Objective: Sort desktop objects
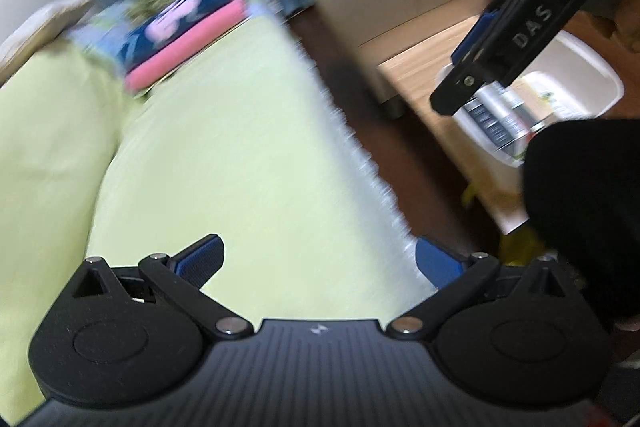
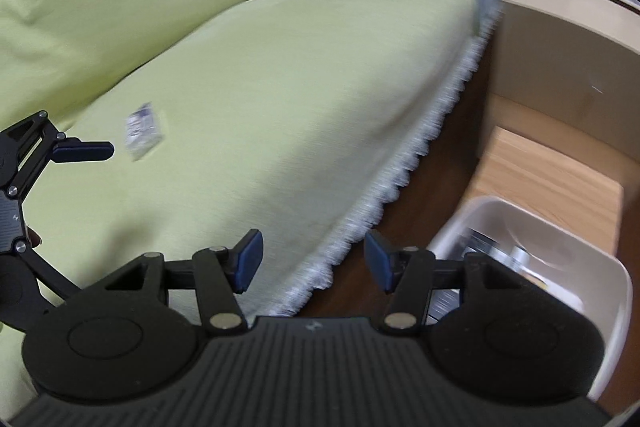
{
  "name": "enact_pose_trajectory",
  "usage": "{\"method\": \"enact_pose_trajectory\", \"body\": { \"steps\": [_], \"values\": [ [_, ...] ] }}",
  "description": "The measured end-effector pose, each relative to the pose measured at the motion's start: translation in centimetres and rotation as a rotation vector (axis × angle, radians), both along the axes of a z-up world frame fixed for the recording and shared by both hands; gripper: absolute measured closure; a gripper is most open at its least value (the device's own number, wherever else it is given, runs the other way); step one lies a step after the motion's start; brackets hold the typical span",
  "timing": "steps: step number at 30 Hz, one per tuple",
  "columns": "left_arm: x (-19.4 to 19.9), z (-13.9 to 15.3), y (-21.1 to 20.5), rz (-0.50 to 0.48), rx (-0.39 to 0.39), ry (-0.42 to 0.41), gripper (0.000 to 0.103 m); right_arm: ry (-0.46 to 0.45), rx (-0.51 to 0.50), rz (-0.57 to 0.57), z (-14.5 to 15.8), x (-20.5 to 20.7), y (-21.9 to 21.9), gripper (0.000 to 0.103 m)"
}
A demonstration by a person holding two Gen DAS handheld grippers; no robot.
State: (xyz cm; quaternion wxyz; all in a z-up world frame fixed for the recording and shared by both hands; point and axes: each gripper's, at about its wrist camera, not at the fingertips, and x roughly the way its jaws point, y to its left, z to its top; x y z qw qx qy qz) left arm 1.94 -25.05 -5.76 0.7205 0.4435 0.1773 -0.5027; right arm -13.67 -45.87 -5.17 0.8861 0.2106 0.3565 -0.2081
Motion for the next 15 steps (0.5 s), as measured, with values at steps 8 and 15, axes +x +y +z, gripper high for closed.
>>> {"method": "enact_pose_trajectory", "body": {
  "steps": [8,15],
  "values": [
    [5.8,0.2,5.9,0.196,-0.024,0.003,0.000,-0.023,-0.043,0.197,1.2,9.3,4.4,0.046],
    [9.7,-0.9,8.9,0.315,-0.053,0.041,0.000,-0.018,-0.083,0.313,1.3,17.4,7.1,0.042]
  ]
}}
